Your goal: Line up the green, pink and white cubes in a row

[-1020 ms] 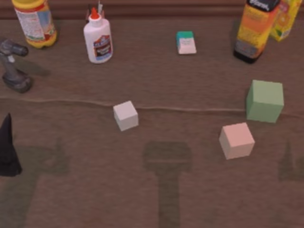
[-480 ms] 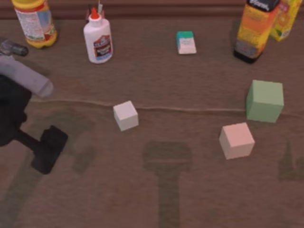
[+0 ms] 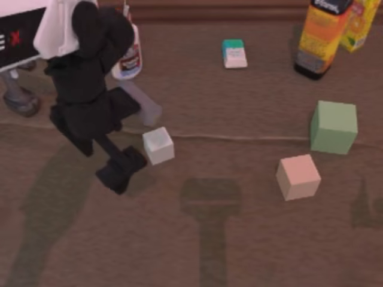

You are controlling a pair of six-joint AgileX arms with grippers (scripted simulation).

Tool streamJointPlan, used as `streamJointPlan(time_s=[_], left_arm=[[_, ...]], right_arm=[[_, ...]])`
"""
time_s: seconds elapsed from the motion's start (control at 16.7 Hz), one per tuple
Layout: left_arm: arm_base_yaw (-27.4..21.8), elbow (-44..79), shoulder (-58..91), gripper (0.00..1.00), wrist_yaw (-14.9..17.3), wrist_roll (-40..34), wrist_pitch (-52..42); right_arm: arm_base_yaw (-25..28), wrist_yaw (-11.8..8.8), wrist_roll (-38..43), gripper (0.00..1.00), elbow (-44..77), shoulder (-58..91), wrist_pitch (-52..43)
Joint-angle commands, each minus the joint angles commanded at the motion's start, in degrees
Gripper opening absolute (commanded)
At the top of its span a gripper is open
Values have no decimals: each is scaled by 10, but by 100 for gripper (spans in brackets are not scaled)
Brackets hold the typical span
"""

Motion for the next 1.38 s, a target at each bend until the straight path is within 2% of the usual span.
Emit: streamJointPlan(time_s=[0.36,0.6,1.08,1.38], left_arm=[[-27,250,198,100,-30,65,-45],[-33,328,240,100,-43,84,-32],[-31,322,243,100,-43,86,-21],[-32,245,272,100,-43,86,92]], right_arm=[[0,0,0,100,0,0,0],[0,0,0,100,0,0,0],[0,0,0,100,0,0,0],[0,0,0,100,0,0,0]])
